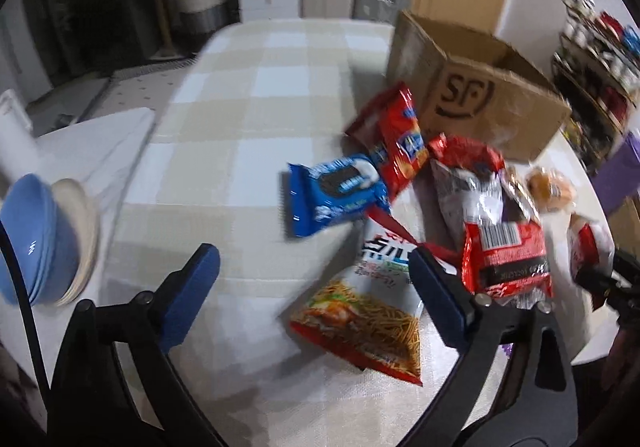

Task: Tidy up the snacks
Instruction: 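Grasp the white printed bag with the right tool while the left tool grasps the red noodle bag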

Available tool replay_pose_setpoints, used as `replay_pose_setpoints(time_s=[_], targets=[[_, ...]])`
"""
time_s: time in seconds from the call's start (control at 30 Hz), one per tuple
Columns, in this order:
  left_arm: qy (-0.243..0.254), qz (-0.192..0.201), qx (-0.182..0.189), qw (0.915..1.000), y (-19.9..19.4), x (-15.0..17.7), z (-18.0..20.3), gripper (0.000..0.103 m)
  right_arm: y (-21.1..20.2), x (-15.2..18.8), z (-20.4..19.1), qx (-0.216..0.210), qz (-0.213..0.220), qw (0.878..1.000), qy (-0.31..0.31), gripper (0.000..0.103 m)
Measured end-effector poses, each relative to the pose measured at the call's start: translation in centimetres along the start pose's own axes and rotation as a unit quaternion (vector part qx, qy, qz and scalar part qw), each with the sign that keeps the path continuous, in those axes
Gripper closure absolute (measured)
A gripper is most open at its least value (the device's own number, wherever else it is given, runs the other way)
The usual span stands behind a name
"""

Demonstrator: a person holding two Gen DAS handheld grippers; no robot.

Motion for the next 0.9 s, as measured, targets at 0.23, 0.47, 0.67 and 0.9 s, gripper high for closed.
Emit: replay_pose_setpoints(time_s=[0.23, 0.47, 0.67, 0.9], targets=[[0.029, 0.009, 0.039, 0.9988, 1.3, -0.4, 1.1, 0.018, -0.3, 0.1, 0.1, -0.016, -0.003, 1.0, 0.007, 0.041], [0.033, 0.026, 0.075, 0.9963, 0.3, -0.9, 2.0, 0.018, -0.7, 0.4, -0.1, -0.021, -0.001, 1.0, 0.002, 0.041], [0.061, -0.008, 0.09, 0.994, 2.5, -0.4, 3.5, 0.018, -0.6, 0.4, -0.2, -0.02, -0.002, 1.0, 0.002, 0.041], [0.06, -0.027, 0.13, 0.9893, 3.4, 0.7, 4.7, 0.055, -0.4, 0.3, 0.1, -0.019, -0.003, 1.0, 0.006, 0.041]])
Point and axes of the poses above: each gripper's, at about its wrist camera, not at the fingertips, and y roughly the way its jaws point, z to its right, x to its underside, the point moved 6 cm from there along y, roughly the way its jaws point, and after that the axes turned 15 degrees about y, right-handed, at the moved point
